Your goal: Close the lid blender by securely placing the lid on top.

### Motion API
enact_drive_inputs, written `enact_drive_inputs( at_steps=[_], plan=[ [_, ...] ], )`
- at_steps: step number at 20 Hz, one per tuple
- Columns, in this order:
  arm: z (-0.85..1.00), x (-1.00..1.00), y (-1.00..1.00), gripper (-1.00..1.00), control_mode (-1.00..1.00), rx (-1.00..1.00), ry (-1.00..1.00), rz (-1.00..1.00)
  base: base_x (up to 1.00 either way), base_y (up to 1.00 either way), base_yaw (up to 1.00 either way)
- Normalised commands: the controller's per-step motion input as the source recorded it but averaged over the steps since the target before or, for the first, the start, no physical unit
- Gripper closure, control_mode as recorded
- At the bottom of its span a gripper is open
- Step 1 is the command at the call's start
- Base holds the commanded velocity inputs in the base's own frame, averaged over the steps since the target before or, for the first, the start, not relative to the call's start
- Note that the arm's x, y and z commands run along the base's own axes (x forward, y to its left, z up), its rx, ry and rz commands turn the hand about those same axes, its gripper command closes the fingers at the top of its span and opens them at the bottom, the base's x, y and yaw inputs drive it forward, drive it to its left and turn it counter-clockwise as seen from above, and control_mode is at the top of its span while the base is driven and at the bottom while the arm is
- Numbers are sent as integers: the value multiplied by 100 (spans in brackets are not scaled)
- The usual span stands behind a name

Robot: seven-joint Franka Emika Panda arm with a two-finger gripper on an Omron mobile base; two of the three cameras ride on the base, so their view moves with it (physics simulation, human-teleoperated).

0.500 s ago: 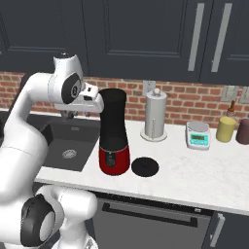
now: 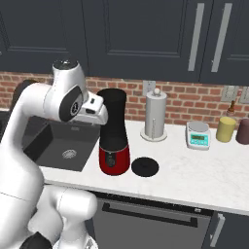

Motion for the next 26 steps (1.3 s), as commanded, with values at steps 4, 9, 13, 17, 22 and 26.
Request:
enact_drive_inputs(
  at_steps=[4, 9, 13, 17, 22, 26],
  plan=[
    [-4, -100, -94, -100, -100, 13, -21, -15, 0, 0, 0],
    [-2, -56, -100, -100, -100, 9, -24, 2, 0, 0, 0],
    [0, 1, -100, -100, -100, 5, -25, 25, 0, 0, 0],
    [0, 34, -100, -100, -100, 2, -25, 39, 0, 0, 0],
    [-5, 75, -87, -100, -100, 0, -18, 44, 0, 0, 0],
    [-5, 92, -63, -100, -100, 0, 0, 42, 0, 0, 0]
  ],
)
